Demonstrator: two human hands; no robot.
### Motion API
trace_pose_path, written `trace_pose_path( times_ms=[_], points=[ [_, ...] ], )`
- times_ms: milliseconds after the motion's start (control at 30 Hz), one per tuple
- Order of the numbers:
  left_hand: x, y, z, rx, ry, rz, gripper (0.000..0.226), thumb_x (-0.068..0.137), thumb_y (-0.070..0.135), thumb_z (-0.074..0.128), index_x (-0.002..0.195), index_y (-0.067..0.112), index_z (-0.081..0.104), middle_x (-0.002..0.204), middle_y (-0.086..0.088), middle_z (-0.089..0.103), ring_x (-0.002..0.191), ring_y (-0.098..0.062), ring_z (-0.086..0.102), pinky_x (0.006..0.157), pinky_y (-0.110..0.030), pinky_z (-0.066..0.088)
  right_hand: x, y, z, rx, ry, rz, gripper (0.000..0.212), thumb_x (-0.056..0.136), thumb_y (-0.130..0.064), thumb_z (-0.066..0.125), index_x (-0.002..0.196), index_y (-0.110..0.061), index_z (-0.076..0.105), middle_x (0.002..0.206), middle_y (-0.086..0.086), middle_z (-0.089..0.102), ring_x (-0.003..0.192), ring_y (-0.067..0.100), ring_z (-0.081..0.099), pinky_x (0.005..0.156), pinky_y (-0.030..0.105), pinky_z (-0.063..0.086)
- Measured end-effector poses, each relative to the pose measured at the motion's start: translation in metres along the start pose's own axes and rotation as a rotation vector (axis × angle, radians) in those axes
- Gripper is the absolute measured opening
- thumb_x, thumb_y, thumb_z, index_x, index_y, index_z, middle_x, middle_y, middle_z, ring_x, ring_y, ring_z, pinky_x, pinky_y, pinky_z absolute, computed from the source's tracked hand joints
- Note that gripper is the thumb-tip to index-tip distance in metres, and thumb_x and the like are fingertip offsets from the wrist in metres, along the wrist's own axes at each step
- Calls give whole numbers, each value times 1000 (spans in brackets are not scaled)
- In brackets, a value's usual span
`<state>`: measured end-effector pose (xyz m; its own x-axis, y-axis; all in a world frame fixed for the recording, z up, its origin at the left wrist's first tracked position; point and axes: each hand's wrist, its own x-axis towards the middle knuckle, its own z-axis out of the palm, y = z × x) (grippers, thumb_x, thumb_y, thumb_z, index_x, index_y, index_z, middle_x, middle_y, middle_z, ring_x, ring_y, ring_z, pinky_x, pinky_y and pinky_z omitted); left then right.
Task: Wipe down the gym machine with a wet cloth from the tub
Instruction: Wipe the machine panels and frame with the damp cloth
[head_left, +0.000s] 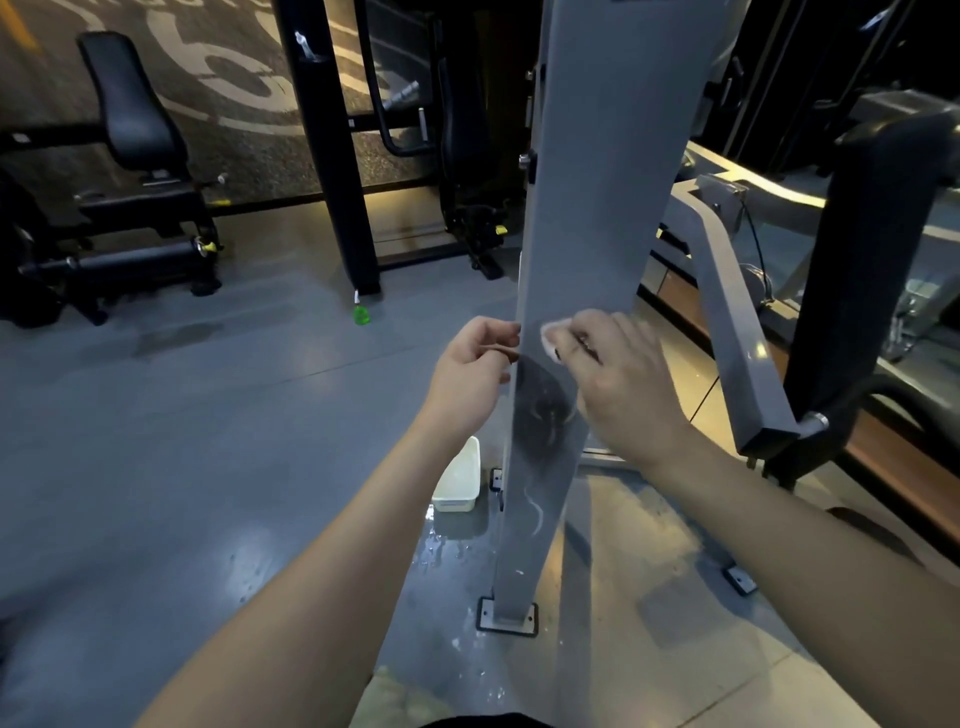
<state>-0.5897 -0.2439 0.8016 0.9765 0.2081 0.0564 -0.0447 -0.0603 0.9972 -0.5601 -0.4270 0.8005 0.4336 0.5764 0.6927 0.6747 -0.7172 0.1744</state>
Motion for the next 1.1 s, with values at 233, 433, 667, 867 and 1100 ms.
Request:
trace_pose_path(
  times_ms=[233, 433, 667, 867, 1100],
  points=[
    [-5, 7, 5, 55, 30, 19, 31, 94, -1, 47, 97, 24, 64, 88, 17, 70, 82, 3, 63, 77, -18, 52, -10, 8, -3, 9, -84, -37, 34, 82, 3, 66, 115, -7, 67, 102, 11, 59, 91, 31, 52, 74, 36, 28],
    [-10, 13, 18, 71, 101, 10, 16, 89, 1, 55, 89, 16, 55, 79, 7, 59, 66, -2, 53, 70, -21, 47, -29, 15, 6, 44, 29, 26, 21, 98, 0, 60, 117, -5, 67, 105, 11, 62, 85, 33, 55, 70, 40, 40],
    [-10, 16, 26, 45, 149, 12, 15, 84, -7, 52, 93, 5, 54, 77, -1, 56, 59, -3, 50, 64, -21, 45, -14, 28, -7, 50, 35, 75, 32, 91, 4, 56, 117, -8, 69, 106, 9, 64, 88, 31, 53, 71, 40, 41],
    [-13, 14, 27, 42, 150, 26, 21, 84, -8, 53, 87, 13, 55, 74, 3, 56, 64, -5, 49, 63, -19, 43, -42, 12, 7, 72, -63, 20, 21, 98, -4, 51, 111, -6, 68, 101, 10, 61, 86, 32, 55, 72, 40, 42],
    [-13, 11, 31, 41, 168, 42, 26, 81, -11, 51, 86, 14, 57, 81, 3, 63, 67, -2, 55, 66, -18, 47, -34, 24, 5, 148, 71, 216, 15, 100, -9, 60, 113, -10, 69, 103, 6, 66, 90, 28, 56, 76, 36, 41]
  ],
)
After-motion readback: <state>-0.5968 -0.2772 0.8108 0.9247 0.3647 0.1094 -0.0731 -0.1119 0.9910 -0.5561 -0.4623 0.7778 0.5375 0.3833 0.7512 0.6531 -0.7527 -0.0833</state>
